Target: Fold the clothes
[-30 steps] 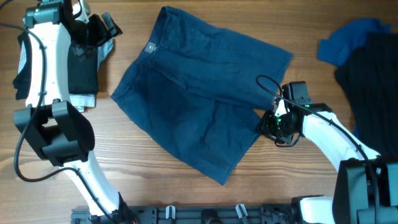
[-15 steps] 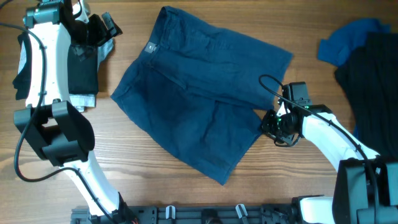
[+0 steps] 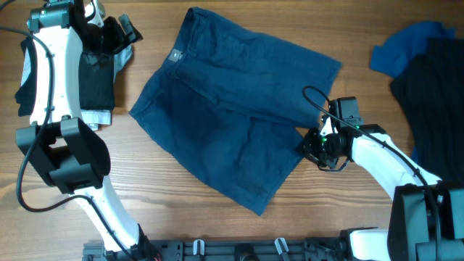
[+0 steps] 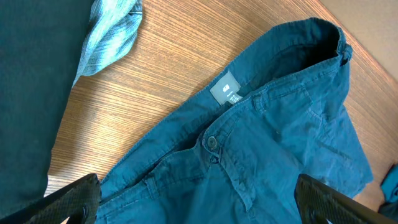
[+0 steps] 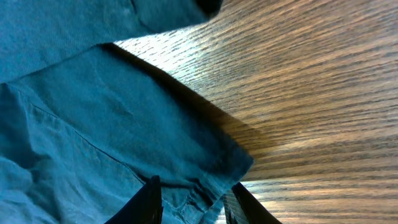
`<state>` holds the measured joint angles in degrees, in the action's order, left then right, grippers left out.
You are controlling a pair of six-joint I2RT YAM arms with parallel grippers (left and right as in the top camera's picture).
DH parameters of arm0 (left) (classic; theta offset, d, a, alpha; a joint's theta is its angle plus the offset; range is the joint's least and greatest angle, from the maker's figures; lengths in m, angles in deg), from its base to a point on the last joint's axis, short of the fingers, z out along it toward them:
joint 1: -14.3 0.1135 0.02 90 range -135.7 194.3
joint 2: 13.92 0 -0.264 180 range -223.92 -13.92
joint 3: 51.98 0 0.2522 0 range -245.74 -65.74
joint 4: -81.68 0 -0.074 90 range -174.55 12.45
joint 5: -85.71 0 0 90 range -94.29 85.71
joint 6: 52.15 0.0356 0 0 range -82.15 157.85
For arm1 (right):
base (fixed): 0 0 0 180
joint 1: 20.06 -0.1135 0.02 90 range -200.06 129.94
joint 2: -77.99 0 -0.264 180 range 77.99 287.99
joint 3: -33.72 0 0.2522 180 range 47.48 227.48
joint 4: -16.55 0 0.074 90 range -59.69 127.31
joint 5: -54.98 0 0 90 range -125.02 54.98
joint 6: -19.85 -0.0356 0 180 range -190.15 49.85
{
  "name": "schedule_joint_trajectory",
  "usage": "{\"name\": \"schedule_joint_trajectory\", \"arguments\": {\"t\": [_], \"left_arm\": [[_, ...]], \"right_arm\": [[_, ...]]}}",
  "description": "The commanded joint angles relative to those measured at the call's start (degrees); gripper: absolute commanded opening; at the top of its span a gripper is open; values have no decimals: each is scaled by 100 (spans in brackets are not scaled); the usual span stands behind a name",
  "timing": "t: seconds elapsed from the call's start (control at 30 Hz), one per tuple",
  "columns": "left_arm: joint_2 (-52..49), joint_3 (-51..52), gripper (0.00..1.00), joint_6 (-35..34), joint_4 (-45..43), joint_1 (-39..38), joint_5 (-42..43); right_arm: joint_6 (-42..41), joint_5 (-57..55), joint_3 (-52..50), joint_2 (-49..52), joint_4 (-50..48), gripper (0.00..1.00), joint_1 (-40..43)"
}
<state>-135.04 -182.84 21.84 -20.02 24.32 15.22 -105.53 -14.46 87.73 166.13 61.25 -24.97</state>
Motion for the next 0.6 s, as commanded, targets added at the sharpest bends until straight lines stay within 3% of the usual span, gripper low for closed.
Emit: {"name": "schedule_joint_trajectory", "arguments": {"t": [0.0,0.3,0.43,0.57], "left_arm": [[-83,-11,100,13,4,-13,-11],[-83,-11,100,13,4,-13,-11],[-83,-11,100,13,4,-13,-11],[-83,-11,100,13,4,-13,-11]], "right_arm": [[-79,90,-59,81,-24,31,-39],[-81,-269,-332,81,-243,31,-39],[-81,-162,-330,79,-509,11,-39],[-61,-164,-284,79,-446,9,-39]]}}
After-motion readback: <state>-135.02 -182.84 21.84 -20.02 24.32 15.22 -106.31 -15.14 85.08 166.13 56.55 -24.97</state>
